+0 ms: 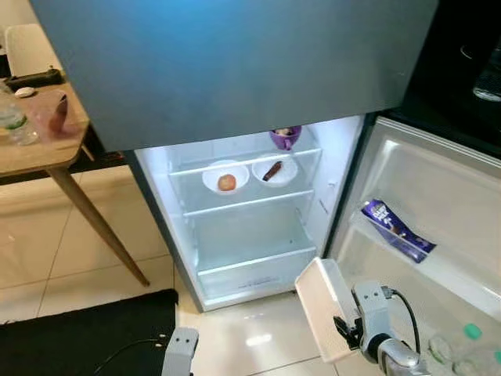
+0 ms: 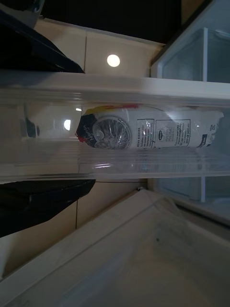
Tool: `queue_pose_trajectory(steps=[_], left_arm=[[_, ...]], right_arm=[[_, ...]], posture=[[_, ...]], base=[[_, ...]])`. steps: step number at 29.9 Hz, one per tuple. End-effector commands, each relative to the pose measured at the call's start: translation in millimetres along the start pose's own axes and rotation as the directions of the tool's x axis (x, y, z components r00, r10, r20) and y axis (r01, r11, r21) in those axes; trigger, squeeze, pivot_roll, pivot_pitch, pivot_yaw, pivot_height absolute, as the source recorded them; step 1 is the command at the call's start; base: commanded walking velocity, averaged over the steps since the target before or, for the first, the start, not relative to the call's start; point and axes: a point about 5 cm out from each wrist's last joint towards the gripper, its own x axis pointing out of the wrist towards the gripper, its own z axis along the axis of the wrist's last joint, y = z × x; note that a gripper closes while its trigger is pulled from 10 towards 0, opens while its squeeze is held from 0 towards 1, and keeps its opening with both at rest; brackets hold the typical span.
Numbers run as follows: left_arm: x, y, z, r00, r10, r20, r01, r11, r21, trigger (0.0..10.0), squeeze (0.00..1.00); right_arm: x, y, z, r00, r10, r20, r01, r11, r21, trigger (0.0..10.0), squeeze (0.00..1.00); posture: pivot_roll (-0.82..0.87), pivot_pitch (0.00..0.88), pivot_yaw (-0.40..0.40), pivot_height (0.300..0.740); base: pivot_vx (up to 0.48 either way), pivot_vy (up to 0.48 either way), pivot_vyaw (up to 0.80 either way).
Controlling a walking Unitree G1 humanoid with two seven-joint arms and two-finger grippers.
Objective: Restocking fridge
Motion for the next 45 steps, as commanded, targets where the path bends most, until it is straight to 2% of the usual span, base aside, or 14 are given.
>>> queue_pose_trajectory(steps=[1,3,4,5,6,8,11,17,22,27,45], left_arm=[[-0.9,2.3,-3.0,1.0,0.014,-0.014,-0.014,1.0,-0.01,10.0,0.0],[-0.7,3.2,-2.2,0.999,0.029,-0.018,-0.029,1.0,-0.004,10.0,0.0],[-0.6,3.4,-1.8,0.999,0.032,-0.018,-0.032,0.999,0.002,10.0,0.0],[-0.6,3.4,-1.8,0.999,0.032,-0.018,-0.032,0.999,0.002,10.0,0.0],[-0.2,3.3,-0.4,0.999,0.037,-0.016,-0.037,0.999,0.008,10.0,0.0],[-0.1,3.4,0.4,0.999,0.04,-0.013,-0.04,0.999,0.012,10.0,0.0],[-0.1,4.7,1.0,0.998,0.059,-0.013,-0.059,0.998,0.018,10.0,0.0],[-1.0,7.5,-0.8,0.997,0.081,-0.019,-0.081,0.997,0.006,10.0,0.0],[-2.6,10.1,-6.5,0.994,0.098,-0.047,-0.097,0.995,0.029,10.0,0.0],[-3.2,10.8,-9.2,0.992,0.109,-0.056,-0.106,0.993,0.044,10.0,0.0],[-3.4,10.2,-10.8,0.992,0.108,-0.06,-0.104,0.992,0.066,10.0,0.0]], right_arm=[[-1.4,0.3,-5.4,1.0,-0.006,-0.028,0.006,1.0,-0.019,10.0,0.0],[-8.9,-2.2,-28.5,0.984,-0.057,-0.169,0.025,0.983,-0.184,10.0,0.0],[-12.4,-2.9,-36.5,0.976,-0.067,-0.207,0.019,0.974,-0.224,10.0,0.0],[-12.4,-2.9,-36.5,0.976,-0.067,-0.207,0.019,0.974,-0.224,10.0,0.0],[-20.5,-5.2,-52.2,0.959,-0.092,-0.267,0.023,0.967,-0.253,10.0,0.0],[-25.7,-6.3,-61.0,0.949,-0.106,-0.296,0.03,0.968,-0.25,10.0,0.0],[-38.8,-8.2,-81.1,0.925,-0.136,-0.356,-0.001,0.933,-0.36,10.0,0.0],[-50.4,-11.8,-96.7,0.897,-0.179,-0.403,0.015,0.925,-0.379,10.0,0.0],[-61.8,-8.9,-113.2,0.865,-0.189,-0.466,-0.03,0.905,-0.425,10.0,0.0],[-63.4,-6.9,-115.9,0.86,-0.186,-0.476,-0.04,0.904,-0.427,10.0,0.0],[-68.4,-6.8,-122.0,0.847,-0.197,-0.494,-0.028,0.911,-0.411,10.0,0.0]], posture=[[-0.09,0.025,0.028,0.74],[-0.08,0.014,0.027,0.74],[-0.08,0.014,0.027,0.74],[-0.08,0.014,0.027,0.74],[-0.08,0.006,0.024,0.74],[-0.08,0.004,0.023,0.74],[-0.07,0.0,0.019,0.74],[-0.07,0.0,0.017,0.74],[-0.07,0.0,0.013,0.74],[-0.06,0.0,0.01,0.74],[-0.07,0.0,0.015,0.74]], base=[[0.0,0.0,0.0],[0.0,0.0,0.0],[0.0,0.0,0.0],[0.0,0.0,0.0],[0.0,0.0,0.0],[0.0,0.0,0.0],[0.0,0.0,0.0],[0.0,0.0,0.0],[0.0,0.0,0.0],[0.0,0.0,0.0],[0.295,0.0,0.0]])
